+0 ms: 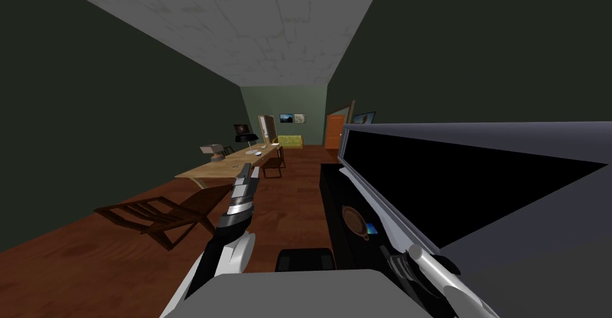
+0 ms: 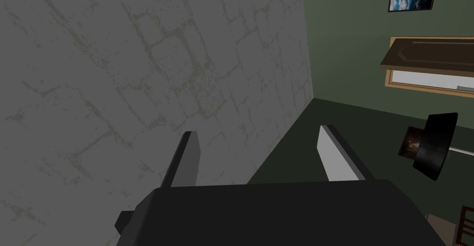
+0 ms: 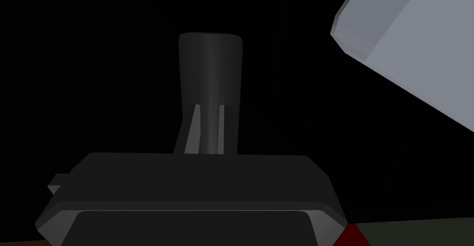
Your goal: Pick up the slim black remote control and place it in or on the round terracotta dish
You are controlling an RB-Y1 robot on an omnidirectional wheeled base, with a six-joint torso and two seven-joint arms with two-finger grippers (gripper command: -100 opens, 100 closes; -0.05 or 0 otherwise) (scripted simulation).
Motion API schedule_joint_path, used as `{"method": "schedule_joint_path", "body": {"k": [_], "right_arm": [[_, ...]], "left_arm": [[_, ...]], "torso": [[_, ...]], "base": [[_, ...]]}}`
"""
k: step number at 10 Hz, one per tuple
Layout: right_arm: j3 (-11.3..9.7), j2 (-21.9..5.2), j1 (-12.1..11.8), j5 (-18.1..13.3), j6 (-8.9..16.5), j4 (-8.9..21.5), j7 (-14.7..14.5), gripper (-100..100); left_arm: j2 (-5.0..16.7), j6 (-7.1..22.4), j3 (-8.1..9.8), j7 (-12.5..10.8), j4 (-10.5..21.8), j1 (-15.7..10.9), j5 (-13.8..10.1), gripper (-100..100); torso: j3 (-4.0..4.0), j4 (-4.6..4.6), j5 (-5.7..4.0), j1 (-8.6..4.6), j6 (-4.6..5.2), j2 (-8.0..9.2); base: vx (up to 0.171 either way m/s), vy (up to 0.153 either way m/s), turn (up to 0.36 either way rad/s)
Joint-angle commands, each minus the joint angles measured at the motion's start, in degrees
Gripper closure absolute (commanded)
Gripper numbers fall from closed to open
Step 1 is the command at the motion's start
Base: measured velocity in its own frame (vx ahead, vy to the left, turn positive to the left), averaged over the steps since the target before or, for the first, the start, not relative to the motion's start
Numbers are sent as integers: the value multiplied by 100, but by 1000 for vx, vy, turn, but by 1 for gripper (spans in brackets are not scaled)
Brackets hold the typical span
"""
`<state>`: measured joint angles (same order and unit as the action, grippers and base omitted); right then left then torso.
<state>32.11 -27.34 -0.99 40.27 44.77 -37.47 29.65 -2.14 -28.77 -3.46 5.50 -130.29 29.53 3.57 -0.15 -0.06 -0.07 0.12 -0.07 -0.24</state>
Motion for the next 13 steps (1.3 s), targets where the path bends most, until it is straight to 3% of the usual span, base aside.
{"method": "schedule_joint_path", "body": {"k": [1,4,13], "right_arm": [[-29,-163,129,78,-26,286,-39,100],[-111,-320,127,76,62,351,87,100],[-562,-1303,94,98,713,530,890,100]], "left_arm": [[0,0,0,0,0,0,0,0],[0,0,0,0,0,0,0,0],[0,0,-1,0,0,0,0,0]], "torso": [[0,0,0,0,0,0],[-4,-2,2,-2,2,-5],[-11,-7,9,30,2,-14]], "base": [[59,68,-24],[37,49,0],[69,105,3]]}}
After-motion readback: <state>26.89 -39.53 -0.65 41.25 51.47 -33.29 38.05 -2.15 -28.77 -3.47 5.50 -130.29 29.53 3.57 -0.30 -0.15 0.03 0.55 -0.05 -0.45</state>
